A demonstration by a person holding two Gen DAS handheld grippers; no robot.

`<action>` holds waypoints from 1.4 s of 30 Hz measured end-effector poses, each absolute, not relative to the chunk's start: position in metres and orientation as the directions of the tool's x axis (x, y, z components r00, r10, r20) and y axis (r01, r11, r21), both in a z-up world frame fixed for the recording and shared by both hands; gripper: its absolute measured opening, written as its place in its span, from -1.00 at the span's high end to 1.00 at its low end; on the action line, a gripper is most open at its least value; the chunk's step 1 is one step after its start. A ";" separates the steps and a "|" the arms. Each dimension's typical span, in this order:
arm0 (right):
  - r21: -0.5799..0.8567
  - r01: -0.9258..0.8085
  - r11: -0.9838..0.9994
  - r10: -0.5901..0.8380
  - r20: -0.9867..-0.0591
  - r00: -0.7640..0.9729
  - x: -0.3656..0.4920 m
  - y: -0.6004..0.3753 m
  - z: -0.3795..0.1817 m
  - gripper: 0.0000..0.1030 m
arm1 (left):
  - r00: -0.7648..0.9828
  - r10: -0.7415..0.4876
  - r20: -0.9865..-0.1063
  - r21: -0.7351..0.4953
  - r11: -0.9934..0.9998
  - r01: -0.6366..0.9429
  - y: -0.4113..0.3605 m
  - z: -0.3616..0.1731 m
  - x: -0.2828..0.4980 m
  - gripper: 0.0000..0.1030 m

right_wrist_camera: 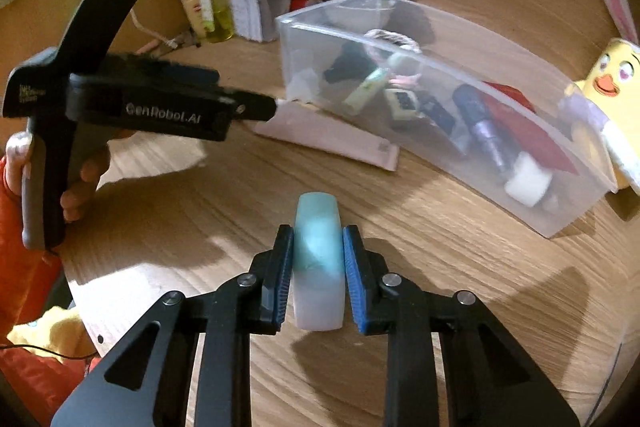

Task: Organize objects
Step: 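Grasp the pale teal eraser with the right tool while the left tool reaches the pink tube, then grasp the pale pink tube cap with the left tool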

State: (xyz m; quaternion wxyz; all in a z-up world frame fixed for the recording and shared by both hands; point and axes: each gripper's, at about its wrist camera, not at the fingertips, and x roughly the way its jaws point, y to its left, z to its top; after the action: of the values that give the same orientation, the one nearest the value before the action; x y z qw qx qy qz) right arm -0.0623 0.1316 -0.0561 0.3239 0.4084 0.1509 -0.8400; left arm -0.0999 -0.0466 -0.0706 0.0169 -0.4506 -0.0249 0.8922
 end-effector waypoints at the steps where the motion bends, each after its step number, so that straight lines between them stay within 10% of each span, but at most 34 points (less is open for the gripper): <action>1: 0.015 0.662 -0.750 -0.421 -0.782 -0.460 -0.063 0.135 -0.054 0.56 | -0.592 0.059 -0.804 -0.062 -0.998 -0.016 -0.045 -0.072 -0.100 -0.14; 9: 0.038 0.613 -0.789 -0.420 -0.762 -0.493 -0.076 0.155 -0.046 0.56 | -0.609 0.111 -0.785 -0.112 -0.993 -0.037 -0.047 -0.072 -0.087 0.30; 42: 0.056 0.519 -0.853 -0.431 -0.634 -0.641 -0.077 0.197 0.005 0.56 | -0.770 0.107 -0.629 -0.072 -0.994 -0.080 -0.015 0.004 -0.029 0.35</action>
State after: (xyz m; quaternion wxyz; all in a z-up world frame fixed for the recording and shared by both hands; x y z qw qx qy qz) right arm -0.0774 0.1969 0.0049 0.2629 0.3320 0.0658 -0.9035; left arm -0.0293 -0.0155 0.0040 0.0498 -0.3353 -0.0205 0.9406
